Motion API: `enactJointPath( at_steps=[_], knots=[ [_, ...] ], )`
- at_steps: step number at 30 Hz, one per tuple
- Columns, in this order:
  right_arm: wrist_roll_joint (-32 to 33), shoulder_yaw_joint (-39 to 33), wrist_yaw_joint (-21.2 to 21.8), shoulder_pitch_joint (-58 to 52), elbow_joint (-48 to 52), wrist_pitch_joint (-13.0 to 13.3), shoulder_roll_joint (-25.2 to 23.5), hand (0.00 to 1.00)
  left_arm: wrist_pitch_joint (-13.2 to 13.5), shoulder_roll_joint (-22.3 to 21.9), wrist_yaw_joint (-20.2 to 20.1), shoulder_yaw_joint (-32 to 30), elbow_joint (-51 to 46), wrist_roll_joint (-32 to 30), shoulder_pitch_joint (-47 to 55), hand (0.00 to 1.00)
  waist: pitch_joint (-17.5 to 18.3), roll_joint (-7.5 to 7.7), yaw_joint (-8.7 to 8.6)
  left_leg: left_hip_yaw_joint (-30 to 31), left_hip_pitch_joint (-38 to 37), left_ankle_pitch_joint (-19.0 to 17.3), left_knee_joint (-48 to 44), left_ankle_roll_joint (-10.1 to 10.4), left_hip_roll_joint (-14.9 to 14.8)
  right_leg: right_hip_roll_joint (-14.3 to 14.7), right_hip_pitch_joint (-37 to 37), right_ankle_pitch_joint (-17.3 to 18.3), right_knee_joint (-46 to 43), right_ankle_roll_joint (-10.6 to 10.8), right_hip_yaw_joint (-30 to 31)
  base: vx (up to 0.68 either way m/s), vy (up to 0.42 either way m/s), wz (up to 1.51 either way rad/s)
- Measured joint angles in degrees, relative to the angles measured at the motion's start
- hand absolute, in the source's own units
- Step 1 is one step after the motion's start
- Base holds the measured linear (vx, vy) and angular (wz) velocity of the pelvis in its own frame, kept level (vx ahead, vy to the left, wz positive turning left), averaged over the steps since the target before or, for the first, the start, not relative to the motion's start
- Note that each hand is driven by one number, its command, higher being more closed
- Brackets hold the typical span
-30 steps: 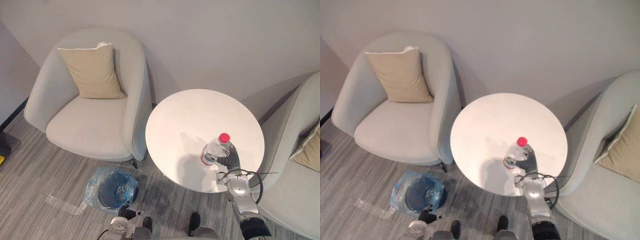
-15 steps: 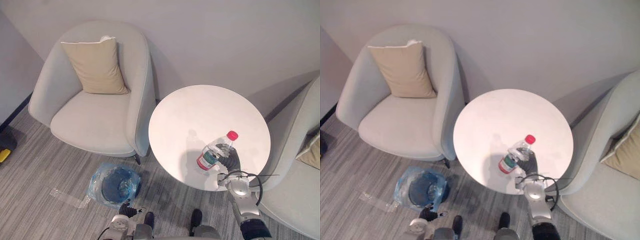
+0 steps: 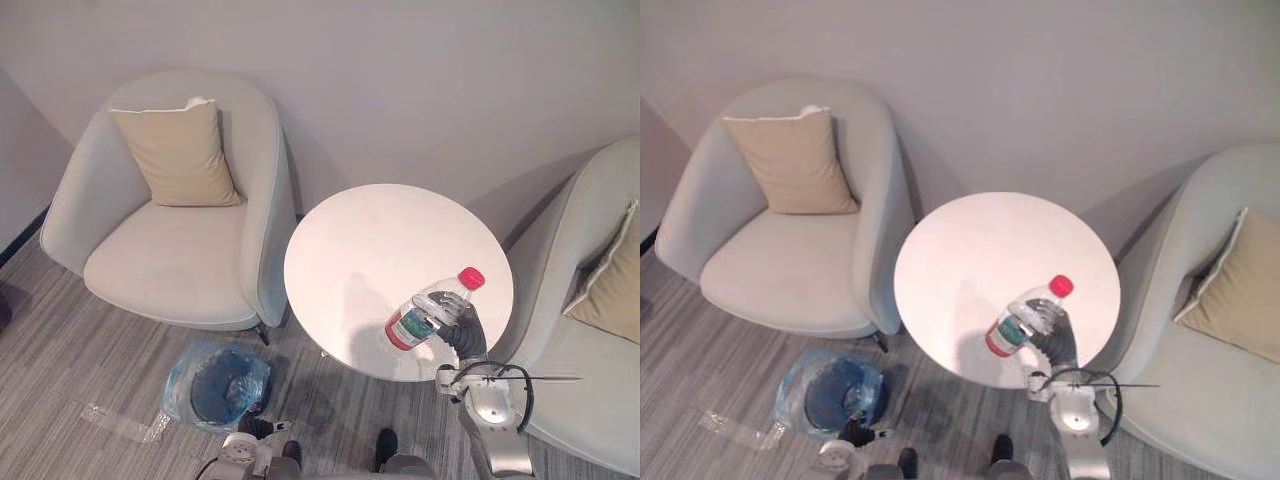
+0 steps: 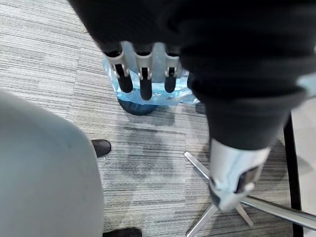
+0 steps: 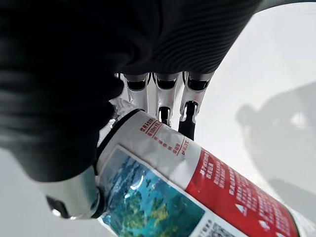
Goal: Gather rubbish on tea table into small bin, then transfer packed bag to large trash can.
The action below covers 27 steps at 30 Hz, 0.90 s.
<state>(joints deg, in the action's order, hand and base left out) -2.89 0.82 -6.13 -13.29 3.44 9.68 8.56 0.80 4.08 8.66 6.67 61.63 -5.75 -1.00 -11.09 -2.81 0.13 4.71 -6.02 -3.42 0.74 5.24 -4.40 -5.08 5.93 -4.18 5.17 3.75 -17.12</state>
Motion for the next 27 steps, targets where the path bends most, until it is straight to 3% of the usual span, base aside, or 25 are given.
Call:
enactJointPath(
  at_steps=[6, 8, 9, 10, 11, 12, 13, 14, 16, 17, 19, 20, 23, 25, 26, 27],
  knots=[
    [-1.71, 0.89, -0.75, -1.7, 1.77, 0.58, 0.07, 1.0, 0.38, -0.41, 0.08, -0.34, -0.71, -0.85, -0.06, 0.0, 0.16, -0.72, 0.36, 4.02, 5.54, 2.34, -2.07, 0.91, 0.44, -0.22, -1.36, 1.3, -0.11, -0.16, -5.7, -0.06, -0.033, 0.53],
    [-1.72, 1.63, -0.85, -0.64, 2.46, 0.77, 0.29, 1.0, 0.76, -0.46, 0.06, -0.07, -1.66, -0.92, -0.05, 0.0, 0.24, -1.14, 0.39, 0.46, 12.06, 4.27, -7.47, -0.1, 1.3, -0.33, -5.34, 2.94, -3.13, -1.72, -4.19, -0.11, -0.034, 0.75],
    [-1.82, 1.66, -1.15, -0.09, 2.51, 0.82, 0.39, 1.0, 0.98, -0.42, -0.01, 0.03, -2.3, -1.01, -0.1, 0.0, 0.22, -1.11, 0.18, -3.01, 15.08, 7.05, -9.31, -2.27, 2.06, -0.79, -6.92, 3.82, -4.46, -3.09, -3.86, -0.12, -0.031, 0.9],
    [-2.2, 1.65, -1.55, -0.05, 2.51, 0.8, 0.49, 1.0, 0.98, -0.45, -0.02, 0.08, -2.46, -1.14, -0.07, 0.0, 0.15, -0.93, 0.11, -4.4, 14.76, 10.06, -6.75, -2.9, 2.46, -1.78, -7.04, 3.72, -5.02, -4.01, -4.69, -0.15, -0.016, 1.04],
    [-2.74, 1.64, -1.88, 0.23, 2.56, 0.78, 0.47, 1.0, 0.96, -0.71, 0.04, 0.15, -2.49, -1.59, 0.04, 0.0, -0.03, -0.24, 0.15, -9.3, 12.9, 10.03, -4.74, -4.36, 2.56, -3.39, -7.42, 3.88, -5.85, -4.98, -7.57, -0.14, -0.025, 0.88],
    [-3.49, 1.63, -2.05, 1.08, 2.54, 0.74, 0.77, 1.0, 0.89, -0.83, -0.01, 0.78, -2.4, -2.24, 0.0, 0.0, 0.17, -0.62, 0.02, -16.23, 12.45, 5.91, -9.84, -5.4, 1.45, -4.1, -7.86, 4.5, -7.04, -5.43, -9.27, -0.1, -0.027, 0.98],
    [-3.75, 1.54, -2.78, 1.93, 2.57, 0.82, 0.67, 1.0, 0.7, -0.81, -0.05, 2.01, -2.14, -3.4, 0.02, 0.0, 0.38, -0.88, -0.54, -23.3, 10.19, 2.19, -12.42, -5.12, 0.65, -4.55, -7.25, 4.43, -7.24, -5.33, -11.41, -0.05, -0.017, 1.02],
    [-3.8, 1.03, -3.42, 2.3, 2.58, 0.84, 0.68, 1.0, 0.46, -1.15, -0.12, 2.86, -1.37, -4.13, 0.15, 0.0, 0.45, -0.98, -1.29, -27.61, 7.27, 0.94, -11.75, -4.79, -0.05, -4.8, -6.62, 4.22, -7.27, -5.03, -13.28, -0.01, 0.029, 0.98],
    [-3.92, -0.2, -4.14, 2.16, 2.59, 0.84, 0.56, 1.0, 0.03, -1.69, -0.2, 4.44, -1.26, -4.89, 0.21, 0.0, 0.67, -1.39, -2.85, -29.74, 3.13, 0.6, -6.78, -3.42, 0.01, -4.61, -6.45, 4.02, -8.11, -4.82, -16.87, -0.07, 0.115, 1.12],
    [-3.95, -0.75, -4.48, 2.24, 2.59, 0.83, 0.52, 1.0, -0.1, -1.95, -0.29, 4.82, -1.25, -5.57, 0.49, 0.0, 1.09, -2.39, -3.57, -28.97, 0.74, 1.35, -0.71, -2.06, -0.21, -3.58, -6.85, 3.85, -8.23, -4.61, -18.97, -0.13, 0.182, 1.16],
    [-3.97, -0.87, -4.97, 2.58, 1.27, 0.64, -0.15, 1.0, -0.19, -1.5, -0.28, 5.36, -1.35, -5.49, -0.07, 0.0, 0.37, -1.28, -3.13, -28.1, -0.42, 1.53, 3.59, -1.31, -0.16, -2.95, -6.94, 2.76, -8.02, -4.37, -20.14, -0.12, 0.144, 0.52],
    [-3.97, -0.35, -4.9, 2.73, -0.06, 0.52, -1.43, 1.0, -0.15, -0.84, -0.25, 5.61, -1.46, -5.49, 0.04, 0.0, 0.41, 0.02, -2.57, -28.0, -0.37, 1.62, 3.23, -1.57, 0.32, -3.47, -6.82, 2.26, -8.05, -3.99, -19.88, -0.13, 0.095, 0.03],
    [-5.74, 2.2, -4.34, 2.74, -0.67, 0.39, -2.59, 1.0, -0.29, -0.66, -0.09, 5.67, -1.42, -5.59, 0.45, 0.0, 0.32, -0.09, -2.74, -27.51, -1.06, 0.79, 3.09, -2.9, 1.83, -5.63, -7.84, 3.17, -12.97, -2.77, -15.82, -0.12, 0.091, -0.07],
    [-6.02, 1.29, -4.04, 1.73, -0.67, 0.37, -2.64, 1.0, -0.48, -0.31, -0.04, 5.68, -1.17, -5.59, 0.82, 0.0, 0.29, -0.09, -4.55, -24.1, -0.49, -0.01, 2.89, -3.32, 3.03, -6.13, -10.09, 5.96, -18.04, -2.98, -1.39, -0.03, 0.119, 0.55],
    [-6.02, 0.89, -4.05, 1.2, -0.69, 0.36, -2.67, 1.0, -0.55, -0.24, -0.05, 5.68, -1.19, -5.55, 0.84, 0.0, 0.27, 0.28, -4.96, -22.74, -0.17, 0.06, 2.72, -3.39, 3.43, -5.88, -10.06, 7.15, -18.5, -2.64, 2.62, 0.02, 0.05, 0.99],
    [-6.02, 0.36, -4.04, 0.63, -0.99, -0.03, -2.74, 1.0, -0.61, 0.33, 0.0, 5.59, -1.28, -5.42, 0.82, 0.0, 0.23, 1.37, -5.14, -20.88, 0.5, 0.29, 2.35, -3.51, 4.52, -5.82, -9.54, 9.33, -18.17, -0.82, 8.21, 0.02, -0.017, 0.95]
  ],
)
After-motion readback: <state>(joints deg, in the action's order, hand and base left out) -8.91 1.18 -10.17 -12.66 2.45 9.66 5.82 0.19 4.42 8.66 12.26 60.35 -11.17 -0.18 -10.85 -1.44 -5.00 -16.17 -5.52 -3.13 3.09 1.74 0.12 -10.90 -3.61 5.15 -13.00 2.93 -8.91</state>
